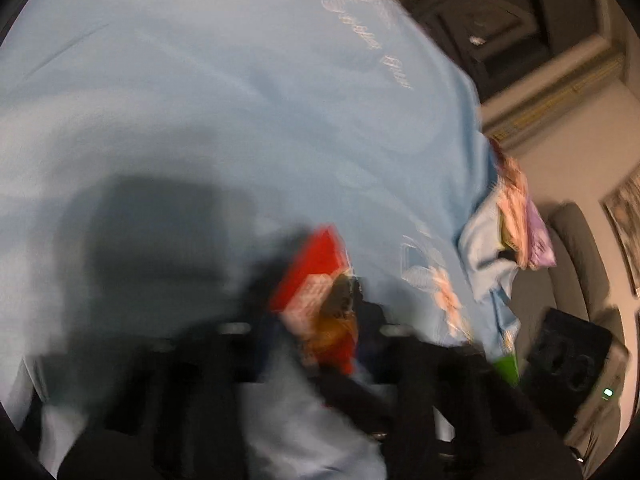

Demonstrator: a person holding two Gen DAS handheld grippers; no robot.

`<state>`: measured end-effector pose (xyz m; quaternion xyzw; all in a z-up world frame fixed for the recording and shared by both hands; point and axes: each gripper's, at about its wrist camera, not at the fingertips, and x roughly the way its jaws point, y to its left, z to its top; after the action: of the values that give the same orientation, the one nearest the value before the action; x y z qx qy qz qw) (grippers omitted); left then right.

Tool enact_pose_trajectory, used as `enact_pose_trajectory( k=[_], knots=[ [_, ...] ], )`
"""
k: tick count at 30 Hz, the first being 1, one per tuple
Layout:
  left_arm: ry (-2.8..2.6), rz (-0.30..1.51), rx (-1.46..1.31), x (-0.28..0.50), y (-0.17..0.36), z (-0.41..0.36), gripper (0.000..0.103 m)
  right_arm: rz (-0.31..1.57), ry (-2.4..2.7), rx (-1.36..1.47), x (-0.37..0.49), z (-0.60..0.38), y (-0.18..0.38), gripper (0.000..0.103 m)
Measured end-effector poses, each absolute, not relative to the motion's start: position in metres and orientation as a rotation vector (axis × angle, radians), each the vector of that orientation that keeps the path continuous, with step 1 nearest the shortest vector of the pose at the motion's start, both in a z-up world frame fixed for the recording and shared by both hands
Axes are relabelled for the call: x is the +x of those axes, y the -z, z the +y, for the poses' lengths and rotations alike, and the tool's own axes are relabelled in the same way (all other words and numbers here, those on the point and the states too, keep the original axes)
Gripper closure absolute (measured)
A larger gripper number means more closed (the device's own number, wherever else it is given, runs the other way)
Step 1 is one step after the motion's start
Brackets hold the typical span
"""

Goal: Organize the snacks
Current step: 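Grasp the red packet with the right gripper while the left gripper closes on it, then carry the red packet into the green box with both grippers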

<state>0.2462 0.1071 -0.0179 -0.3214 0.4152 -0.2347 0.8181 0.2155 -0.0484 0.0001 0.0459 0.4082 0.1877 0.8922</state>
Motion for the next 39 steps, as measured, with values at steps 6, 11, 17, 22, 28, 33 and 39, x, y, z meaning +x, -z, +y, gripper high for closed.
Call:
enact_pose_trajectory(
  k=[6,11,17,22,28,33,39],
  knots=[
    [0.484,0.871,-0.681,0.242,0.015,0.108,0.083,0.822,-0.369,0.063,0.212,-0.042,-0.005,0.068],
    [0.525,0.883,-0.785,0.242,0.017,0.119,0.084,0.799,-0.387,0.081,0.211,-0.043,-0.009,0.069],
    [0.482,0.886,-0.676,0.239,0.011,0.107,0.083,0.821,-0.338,-0.047,0.209,-0.028,-0.007,0.053],
    [0.495,0.889,-0.708,0.241,0.012,0.114,0.087,0.862,-0.312,-0.047,0.220,-0.028,-0.001,0.024],
    [0.474,0.909,-0.699,0.244,0.017,0.113,0.087,0.856,-0.315,-0.026,0.231,-0.035,0.001,0.027],
    [0.492,0.896,-0.731,0.245,0.019,0.107,0.088,0.844,-0.298,0.026,0.234,-0.041,0.001,0.046],
    [0.514,0.876,-0.747,0.242,0.016,0.109,0.088,0.822,-0.289,0.023,0.229,-0.039,-0.003,0.053]
  ],
)
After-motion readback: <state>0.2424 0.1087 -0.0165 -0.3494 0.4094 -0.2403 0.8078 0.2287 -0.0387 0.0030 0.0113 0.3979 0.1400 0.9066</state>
